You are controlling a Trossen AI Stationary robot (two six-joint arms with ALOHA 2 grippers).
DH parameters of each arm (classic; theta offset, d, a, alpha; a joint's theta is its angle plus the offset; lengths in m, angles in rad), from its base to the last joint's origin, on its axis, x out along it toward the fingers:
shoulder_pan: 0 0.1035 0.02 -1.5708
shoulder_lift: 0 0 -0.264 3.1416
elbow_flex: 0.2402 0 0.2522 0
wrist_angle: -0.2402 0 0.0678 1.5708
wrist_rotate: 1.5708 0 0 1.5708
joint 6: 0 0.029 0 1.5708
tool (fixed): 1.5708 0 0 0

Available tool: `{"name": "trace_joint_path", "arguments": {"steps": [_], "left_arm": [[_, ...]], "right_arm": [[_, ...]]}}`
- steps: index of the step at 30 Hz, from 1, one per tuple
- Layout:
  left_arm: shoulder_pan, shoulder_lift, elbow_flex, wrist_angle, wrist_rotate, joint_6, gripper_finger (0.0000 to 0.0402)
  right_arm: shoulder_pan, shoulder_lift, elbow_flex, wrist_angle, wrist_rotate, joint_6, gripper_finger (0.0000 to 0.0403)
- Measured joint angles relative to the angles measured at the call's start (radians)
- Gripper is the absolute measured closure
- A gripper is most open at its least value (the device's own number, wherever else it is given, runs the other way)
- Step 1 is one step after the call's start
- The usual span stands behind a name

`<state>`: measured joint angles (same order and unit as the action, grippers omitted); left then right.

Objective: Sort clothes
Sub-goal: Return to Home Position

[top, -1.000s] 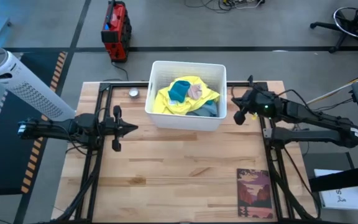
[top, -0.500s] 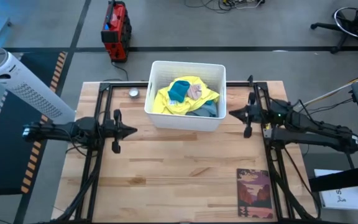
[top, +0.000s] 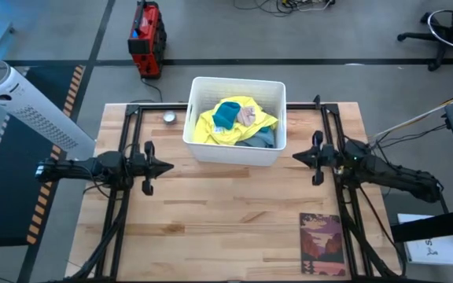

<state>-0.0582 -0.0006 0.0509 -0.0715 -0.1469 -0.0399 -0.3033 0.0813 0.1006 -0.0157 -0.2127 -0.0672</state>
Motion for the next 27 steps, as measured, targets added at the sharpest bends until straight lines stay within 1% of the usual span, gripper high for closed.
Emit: {"name": "trace_joint_path", "arguments": {"steps": [3,6,9,12,15,16,20,22,27], "left_arm": [[0.0,0.006,-0.002,0.003,0.001,-0.004,0.0402],[0.0,0.004,-0.002,0.002,0.003,-0.005,0.0402],[0.0,0.001,-0.003,0.003,0.003,-0.01,0.0402],[0.0,0.004,-0.004,0.009,0.0,-0.022,0.0402],[0.0,0.006,-0.007,0.017,-0.024,-0.022,0.0402],[0.0,0.005,-0.007,0.019,-0.035,-0.019,0.0402],[0.002,0.003,-0.007,0.025,-0.098,0.002,0.0402],[0.002,0.005,-0.007,0.025,-0.105,0.004,0.0402],[0.002,0.007,-0.007,0.025,-0.105,0.005,0.0402]], "right_arm": [[0.0,-0.083,-0.06,0.004,0.005,0.017,0.0403],[0.009,-0.075,-0.086,0.052,0.04,0.034,0.0403],[0.024,-0.047,-0.087,0.055,0.076,0.005,0.0403],[0.038,-0.061,-0.087,0.086,0.101,-0.026,0.0403],[0.046,-0.061,-0.088,0.056,0.197,-0.049,0.0403],[0.046,-0.061,-0.088,0.047,0.215,-0.048,0.0403],[0.051,-0.054,-0.088,0.029,0.206,-0.018,0.0403],[0.06,-0.047,-0.088,0.028,0.207,-0.009,0.0403],[0.061,-0.023,-0.088,0.03,0.236,-0.051,0.0403]]}}
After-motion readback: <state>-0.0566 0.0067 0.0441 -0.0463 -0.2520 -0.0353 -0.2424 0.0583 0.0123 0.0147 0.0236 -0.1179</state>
